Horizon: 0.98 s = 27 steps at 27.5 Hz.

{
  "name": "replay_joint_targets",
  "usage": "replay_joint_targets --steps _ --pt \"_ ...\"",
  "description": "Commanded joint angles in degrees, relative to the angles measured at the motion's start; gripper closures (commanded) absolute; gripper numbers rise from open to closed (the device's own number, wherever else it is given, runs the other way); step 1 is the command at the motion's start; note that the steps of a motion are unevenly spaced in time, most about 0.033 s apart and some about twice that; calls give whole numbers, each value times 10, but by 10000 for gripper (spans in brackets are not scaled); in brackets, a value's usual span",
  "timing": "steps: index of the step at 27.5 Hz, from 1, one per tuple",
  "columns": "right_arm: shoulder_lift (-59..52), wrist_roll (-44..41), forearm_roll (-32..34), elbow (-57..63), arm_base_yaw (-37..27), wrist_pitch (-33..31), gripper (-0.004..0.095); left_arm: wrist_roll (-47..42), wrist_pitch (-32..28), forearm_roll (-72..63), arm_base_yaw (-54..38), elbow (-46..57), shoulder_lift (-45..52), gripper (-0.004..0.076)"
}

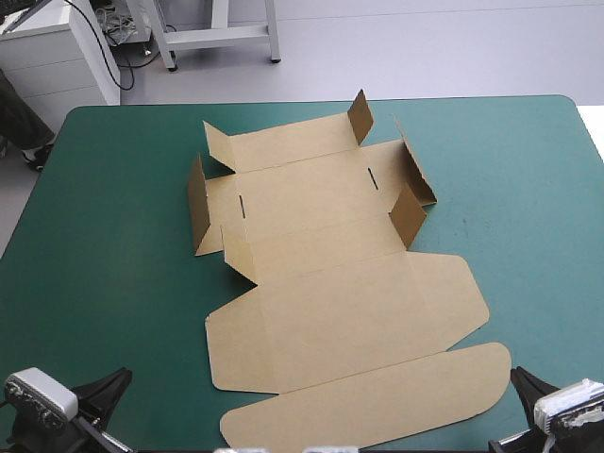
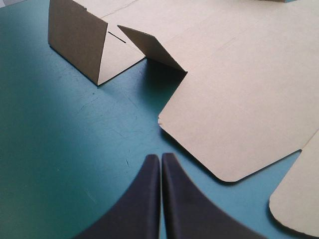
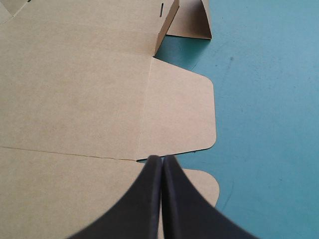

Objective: Fold the box

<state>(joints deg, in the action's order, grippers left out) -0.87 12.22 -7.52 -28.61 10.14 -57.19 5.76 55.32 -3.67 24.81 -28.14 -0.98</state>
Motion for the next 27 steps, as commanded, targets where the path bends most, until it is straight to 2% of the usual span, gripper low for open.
replay_joint_targets --steps 1,9,12,13,16,22,24,27 --pt "8 1 -1 -14 0 43 928 0 -40 -8 4 -13 -9 731" --pt "8 1 -1 -14 0 43 928 -2 -40 -8 4 -13 -9 731" --pt "8 35 -15 -14 0 29 905 -2 -40 -8 4 -13 -9 731" --pt "8 71 -29 -14 0 1 857 -2 -40 -8 4 -13 -9 731" --pt "8 86 -30 -13 0 -49 750 -2 -40 -8 4 -13 -9 731" --pt "8 85 -75 -13 0 -30 372 -2 -40 -7 4 -13 -9 731" --pt "8 84 -77 -13 0 -26 307 -2 -40 -7 4 -13 -9 731" --pt "8 83 -75 -13 0 -21 291 -2 -40 -7 4 -13 -9 731"
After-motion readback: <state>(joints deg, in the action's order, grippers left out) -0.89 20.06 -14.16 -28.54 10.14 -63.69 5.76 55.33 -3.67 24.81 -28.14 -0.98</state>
